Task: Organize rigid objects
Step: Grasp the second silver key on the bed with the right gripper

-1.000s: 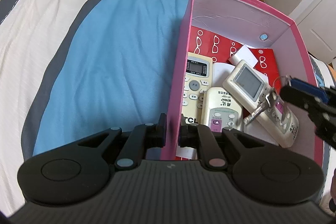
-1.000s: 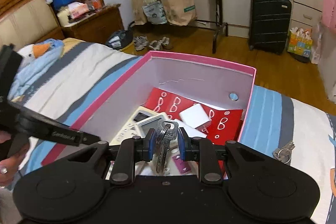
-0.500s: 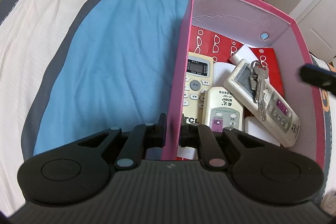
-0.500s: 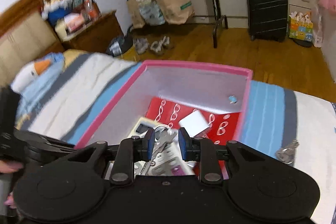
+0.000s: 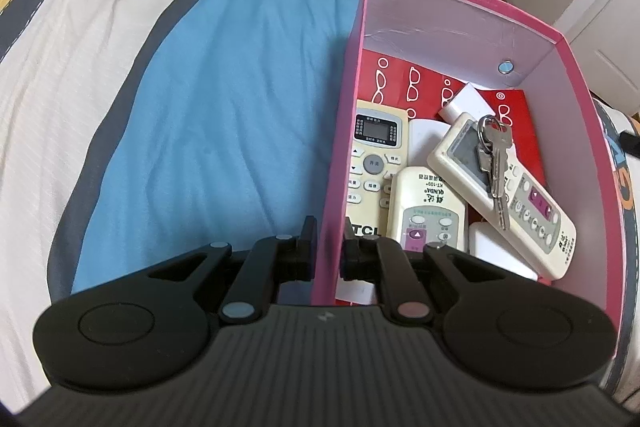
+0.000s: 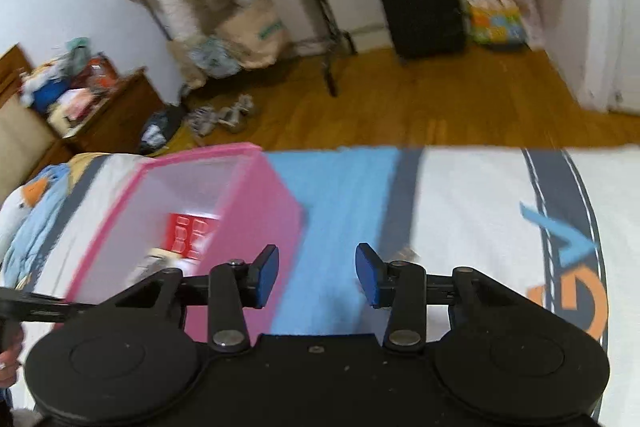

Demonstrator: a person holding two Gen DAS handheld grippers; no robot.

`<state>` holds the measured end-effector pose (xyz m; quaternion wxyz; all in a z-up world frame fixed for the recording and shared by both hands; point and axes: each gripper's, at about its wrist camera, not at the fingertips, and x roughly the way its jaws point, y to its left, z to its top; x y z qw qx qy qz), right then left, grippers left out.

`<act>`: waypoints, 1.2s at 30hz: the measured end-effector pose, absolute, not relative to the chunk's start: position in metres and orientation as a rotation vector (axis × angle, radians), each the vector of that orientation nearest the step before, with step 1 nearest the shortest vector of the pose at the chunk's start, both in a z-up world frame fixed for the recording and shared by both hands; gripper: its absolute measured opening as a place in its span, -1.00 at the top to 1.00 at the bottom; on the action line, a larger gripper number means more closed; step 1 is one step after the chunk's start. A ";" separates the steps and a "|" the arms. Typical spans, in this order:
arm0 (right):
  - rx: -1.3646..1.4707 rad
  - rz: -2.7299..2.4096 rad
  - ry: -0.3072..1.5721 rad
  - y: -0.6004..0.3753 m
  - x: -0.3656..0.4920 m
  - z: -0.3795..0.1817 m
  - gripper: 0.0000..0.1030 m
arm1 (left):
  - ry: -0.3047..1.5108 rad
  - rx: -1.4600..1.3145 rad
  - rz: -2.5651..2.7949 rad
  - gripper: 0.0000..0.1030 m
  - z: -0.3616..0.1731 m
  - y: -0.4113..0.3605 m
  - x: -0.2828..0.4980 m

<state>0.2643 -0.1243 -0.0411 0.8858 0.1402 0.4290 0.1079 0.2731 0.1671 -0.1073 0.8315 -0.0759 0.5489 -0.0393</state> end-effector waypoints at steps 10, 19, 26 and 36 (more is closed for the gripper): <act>0.351 0.157 1.003 -0.136 0.292 -0.113 -0.10 | 1.174 -0.178 -0.085 0.80 -0.110 0.169 0.275; 0.090 0.119 0.901 -0.103 0.296 -0.122 0.43 | 1.168 -0.166 -0.092 0.80 -0.111 0.168 0.275; 0.230 0.113 0.878 -0.127 0.291 -0.105 0.96 | 1.164 -0.164 -0.090 0.80 -0.110 0.168 0.274; 0.266 0.169 0.827 -0.113 0.272 -0.079 0.96 | 1.167 -0.166 -0.087 0.80 -0.111 0.167 0.275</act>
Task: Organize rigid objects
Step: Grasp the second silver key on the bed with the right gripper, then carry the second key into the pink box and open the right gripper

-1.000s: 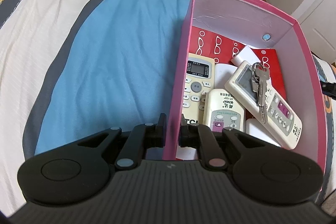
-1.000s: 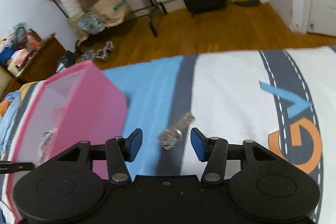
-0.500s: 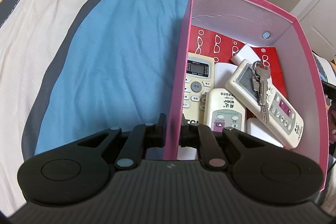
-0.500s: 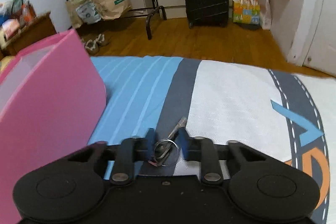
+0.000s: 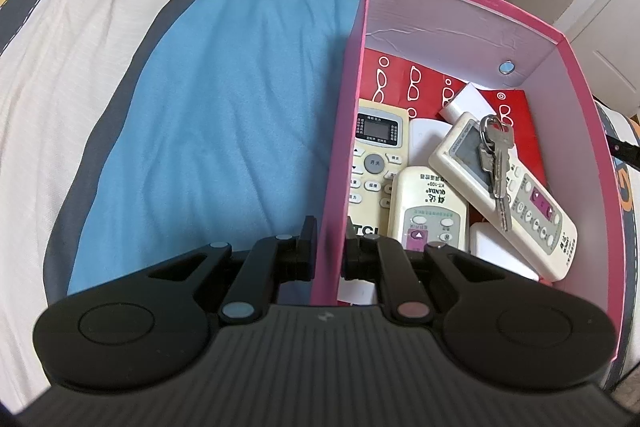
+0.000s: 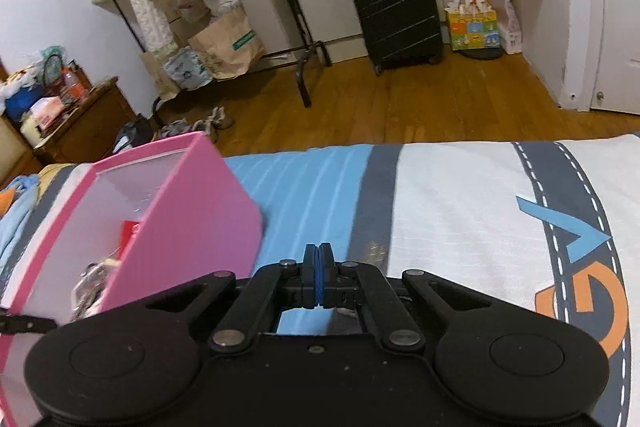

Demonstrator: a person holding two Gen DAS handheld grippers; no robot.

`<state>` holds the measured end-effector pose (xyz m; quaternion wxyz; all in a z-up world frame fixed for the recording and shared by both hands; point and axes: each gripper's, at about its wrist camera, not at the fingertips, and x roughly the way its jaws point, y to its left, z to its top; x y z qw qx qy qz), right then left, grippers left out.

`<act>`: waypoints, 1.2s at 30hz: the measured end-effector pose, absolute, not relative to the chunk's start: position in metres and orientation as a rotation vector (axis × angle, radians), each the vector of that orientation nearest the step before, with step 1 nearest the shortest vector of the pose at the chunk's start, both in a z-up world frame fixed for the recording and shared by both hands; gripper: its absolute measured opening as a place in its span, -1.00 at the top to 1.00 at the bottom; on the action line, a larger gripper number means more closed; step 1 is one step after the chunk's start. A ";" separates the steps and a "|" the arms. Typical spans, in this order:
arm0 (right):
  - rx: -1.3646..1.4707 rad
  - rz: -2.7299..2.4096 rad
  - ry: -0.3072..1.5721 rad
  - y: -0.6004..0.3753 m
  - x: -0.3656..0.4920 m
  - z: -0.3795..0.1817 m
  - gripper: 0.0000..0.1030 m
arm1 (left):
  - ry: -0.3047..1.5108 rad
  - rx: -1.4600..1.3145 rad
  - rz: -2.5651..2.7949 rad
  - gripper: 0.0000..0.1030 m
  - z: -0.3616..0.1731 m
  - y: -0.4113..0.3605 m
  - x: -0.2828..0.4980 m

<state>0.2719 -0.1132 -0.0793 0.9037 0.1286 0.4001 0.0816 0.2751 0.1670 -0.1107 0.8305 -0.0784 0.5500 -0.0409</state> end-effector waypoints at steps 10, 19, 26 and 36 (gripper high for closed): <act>0.203 0.141 0.903 -0.118 0.292 -0.123 -0.01 | 1.167 -0.171 -0.087 0.80 -0.111 0.169 0.273; 0.020 0.139 0.889 -0.092 0.285 -0.116 0.50 | 1.165 -0.231 -0.094 0.80 -0.111 0.175 0.274; 0.181 0.165 0.839 -0.107 0.270 -0.099 0.95 | 1.166 -0.236 -0.094 0.80 -0.110 0.175 0.274; 0.185 0.161 0.781 -0.102 0.254 -0.077 0.95 | 1.160 -0.238 -0.096 0.80 -0.108 0.175 0.272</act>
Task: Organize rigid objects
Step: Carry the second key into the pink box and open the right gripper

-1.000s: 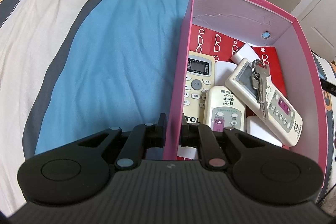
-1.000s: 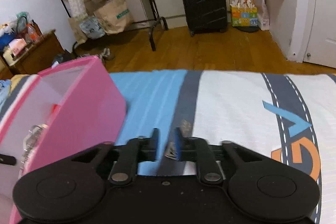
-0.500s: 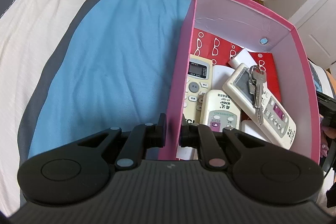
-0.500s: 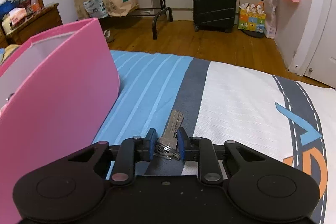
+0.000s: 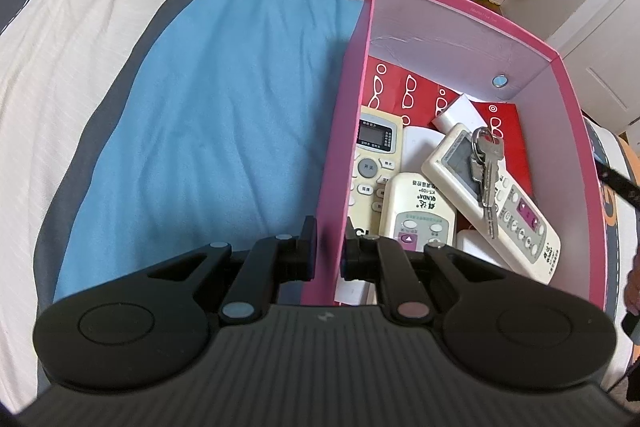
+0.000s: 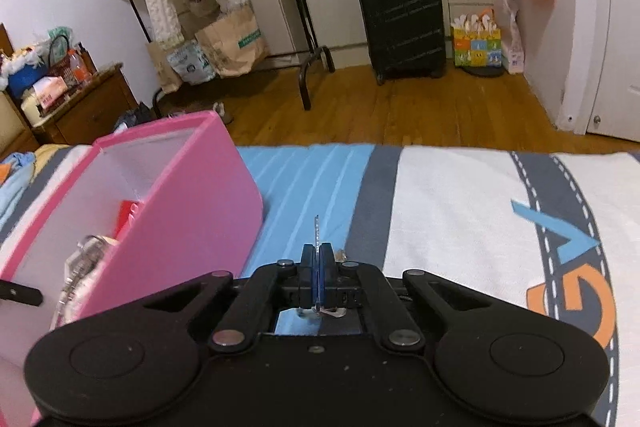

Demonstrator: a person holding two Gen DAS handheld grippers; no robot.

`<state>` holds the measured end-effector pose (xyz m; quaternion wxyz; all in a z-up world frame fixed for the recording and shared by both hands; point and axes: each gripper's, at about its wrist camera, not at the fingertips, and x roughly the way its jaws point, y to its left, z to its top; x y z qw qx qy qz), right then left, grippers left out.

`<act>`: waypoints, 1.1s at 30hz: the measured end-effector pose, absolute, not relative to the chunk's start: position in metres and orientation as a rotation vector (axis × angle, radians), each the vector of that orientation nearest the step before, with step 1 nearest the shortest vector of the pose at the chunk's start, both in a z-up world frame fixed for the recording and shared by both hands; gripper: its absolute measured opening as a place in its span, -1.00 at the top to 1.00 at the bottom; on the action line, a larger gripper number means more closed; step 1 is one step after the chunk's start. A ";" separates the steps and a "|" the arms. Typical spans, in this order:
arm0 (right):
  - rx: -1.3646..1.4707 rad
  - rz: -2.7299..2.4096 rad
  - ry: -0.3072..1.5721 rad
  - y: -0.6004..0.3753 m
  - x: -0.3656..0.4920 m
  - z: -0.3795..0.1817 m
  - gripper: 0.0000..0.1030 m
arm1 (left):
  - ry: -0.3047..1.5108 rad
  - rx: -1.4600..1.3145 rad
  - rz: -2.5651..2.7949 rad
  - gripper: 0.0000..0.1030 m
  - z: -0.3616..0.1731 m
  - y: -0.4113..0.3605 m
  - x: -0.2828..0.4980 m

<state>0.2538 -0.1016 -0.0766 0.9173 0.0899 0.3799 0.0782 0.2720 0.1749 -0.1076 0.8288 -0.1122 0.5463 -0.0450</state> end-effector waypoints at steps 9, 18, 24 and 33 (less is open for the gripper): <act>0.247 0.160 0.683 -0.096 0.230 -0.023 0.95 | 1.133 -0.253 -0.110 0.81 -0.105 0.175 0.270; 0.394 0.453 0.609 -0.055 0.211 0.015 0.95 | 1.136 -0.271 -0.115 0.82 -0.105 0.178 0.271; 0.356 0.625 0.671 0.003 0.211 0.017 0.95 | 1.139 -0.281 -0.116 0.81 -0.105 0.179 0.272; 0.233 0.660 0.808 0.063 0.227 -0.013 0.95 | 1.140 -0.279 -0.126 0.81 -0.106 0.181 0.272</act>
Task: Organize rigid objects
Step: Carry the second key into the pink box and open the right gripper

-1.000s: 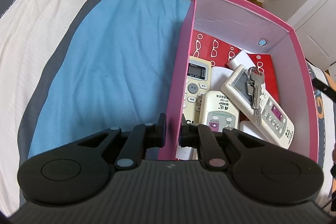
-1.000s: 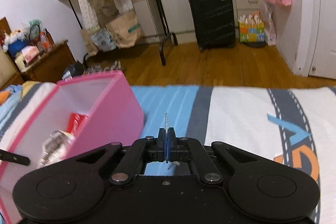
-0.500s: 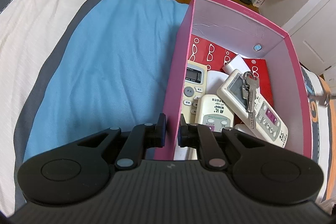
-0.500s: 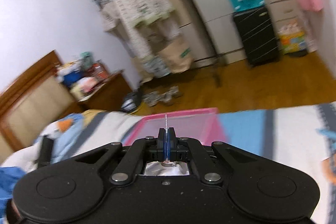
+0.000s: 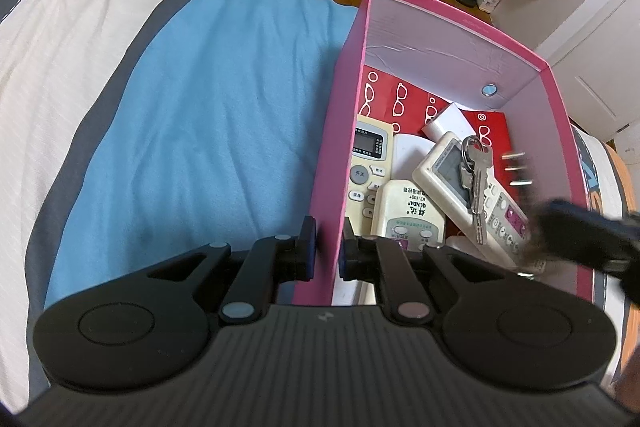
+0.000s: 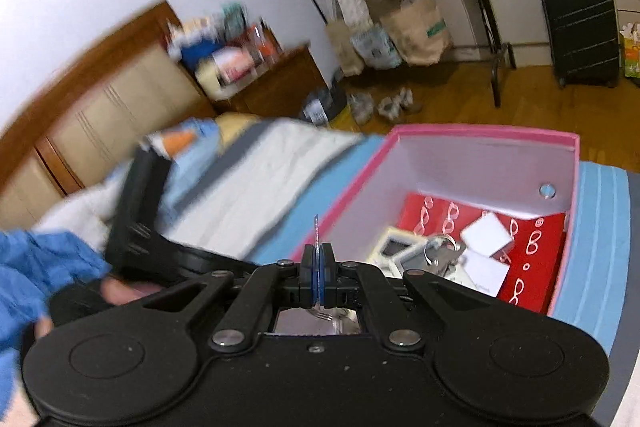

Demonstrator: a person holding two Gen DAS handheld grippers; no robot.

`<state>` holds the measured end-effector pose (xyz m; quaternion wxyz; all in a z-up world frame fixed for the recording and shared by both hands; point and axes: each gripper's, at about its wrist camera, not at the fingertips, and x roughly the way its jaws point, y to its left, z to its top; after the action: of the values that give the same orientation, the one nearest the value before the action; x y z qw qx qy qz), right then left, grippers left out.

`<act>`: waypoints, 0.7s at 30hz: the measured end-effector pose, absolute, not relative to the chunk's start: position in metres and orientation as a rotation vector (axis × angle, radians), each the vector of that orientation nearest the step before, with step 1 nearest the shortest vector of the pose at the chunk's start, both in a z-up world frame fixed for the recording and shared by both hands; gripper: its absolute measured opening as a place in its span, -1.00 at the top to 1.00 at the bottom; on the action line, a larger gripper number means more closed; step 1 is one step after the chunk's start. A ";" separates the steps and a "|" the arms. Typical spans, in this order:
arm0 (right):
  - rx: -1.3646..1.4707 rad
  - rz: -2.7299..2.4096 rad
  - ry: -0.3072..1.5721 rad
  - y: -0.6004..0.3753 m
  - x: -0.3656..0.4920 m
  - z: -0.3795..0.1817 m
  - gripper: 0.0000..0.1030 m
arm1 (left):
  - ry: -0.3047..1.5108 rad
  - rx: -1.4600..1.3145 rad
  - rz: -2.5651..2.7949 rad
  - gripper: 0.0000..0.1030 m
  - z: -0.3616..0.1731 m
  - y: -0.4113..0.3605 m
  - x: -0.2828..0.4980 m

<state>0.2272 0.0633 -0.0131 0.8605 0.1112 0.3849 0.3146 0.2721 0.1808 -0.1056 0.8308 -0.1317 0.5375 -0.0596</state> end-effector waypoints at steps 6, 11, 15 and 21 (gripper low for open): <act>0.158 0.616 0.869 0.086 0.250 -0.025 0.95 | 1.141 -0.284 -0.131 0.80 -0.106 0.182 0.272; 0.162 0.611 0.898 0.095 0.261 -0.031 0.93 | 1.140 -0.284 -0.135 0.80 -0.106 0.182 0.273; 0.194 0.598 0.917 0.100 0.268 -0.038 0.92 | 1.139 -0.285 -0.136 0.80 -0.106 0.183 0.273; 0.294 0.571 0.912 0.093 0.273 -0.037 0.81 | 1.140 -0.299 -0.142 0.80 -0.108 0.184 0.273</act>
<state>0.2730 0.0927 -0.0372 0.8485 0.1395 0.4326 0.2709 0.2733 0.1841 -0.1075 0.8290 -0.1407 0.5371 -0.0667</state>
